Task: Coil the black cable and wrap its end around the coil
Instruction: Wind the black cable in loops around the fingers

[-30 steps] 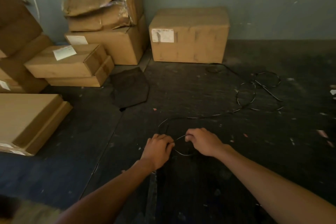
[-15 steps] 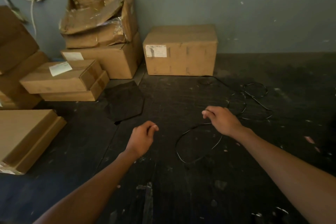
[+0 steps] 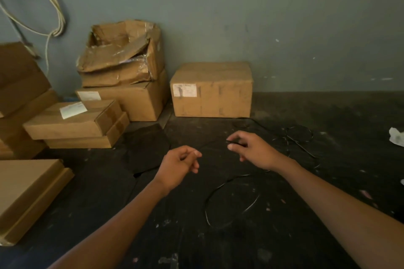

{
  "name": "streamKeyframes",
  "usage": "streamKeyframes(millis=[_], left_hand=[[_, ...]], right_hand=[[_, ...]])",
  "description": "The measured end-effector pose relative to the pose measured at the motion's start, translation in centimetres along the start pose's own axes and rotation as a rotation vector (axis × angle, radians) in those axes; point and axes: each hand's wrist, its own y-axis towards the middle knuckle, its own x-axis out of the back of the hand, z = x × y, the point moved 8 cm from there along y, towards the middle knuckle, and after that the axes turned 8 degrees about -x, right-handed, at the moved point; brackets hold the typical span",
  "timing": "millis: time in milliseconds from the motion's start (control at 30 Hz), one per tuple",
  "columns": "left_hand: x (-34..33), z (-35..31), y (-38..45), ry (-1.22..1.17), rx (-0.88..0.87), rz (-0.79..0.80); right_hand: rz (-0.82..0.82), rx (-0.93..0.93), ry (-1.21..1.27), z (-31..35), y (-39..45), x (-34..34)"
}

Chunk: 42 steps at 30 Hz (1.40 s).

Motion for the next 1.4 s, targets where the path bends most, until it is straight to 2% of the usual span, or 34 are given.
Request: streamKeyframes(millis=[167, 333, 467, 667, 933, 1100, 1233, 1400], left_hand=[[-1.4, -2.9, 0.5, -0.132, 0.068, 0.133], [-4.0, -5.1, -1.3, -0.723, 0.302, 0.369], [-5.0, -7.0, -1.9, -1.047, 0.344, 0.369], [-5.4, -9.3, -2.0, -1.222, 0.269, 0.401], [-3.7, -10.1, -0.3, -1.290, 0.132, 0.307], [-1.6, -11.3, 1.3, -1.238, 0.021, 0.277], [0.8, -10.6, 3.9, -1.038, -0.043, 0.249], [3.5, -8.3, 5.8, -0.774, 0.006, 0.185]], right_hand=[[-0.084, 0.217, 0.032, 4.4, -0.6, 0.8], [-0.132, 0.272, 0.154, 6.0, -1.0, 2.3], [-0.192, 0.308, 0.282, 6.6, -1.4, 2.9], [-0.222, 0.343, 0.431, 7.4, -2.0, 2.9], [-0.132, 0.353, 0.420, 6.7, -2.4, 0.6], [0.008, 0.261, 0.240, 6.3, -2.6, -2.6], [0.115, 0.197, 0.037, 6.5, -3.0, -4.8], [0.166, 0.258, -0.186, 8.4, -3.8, -5.0]])
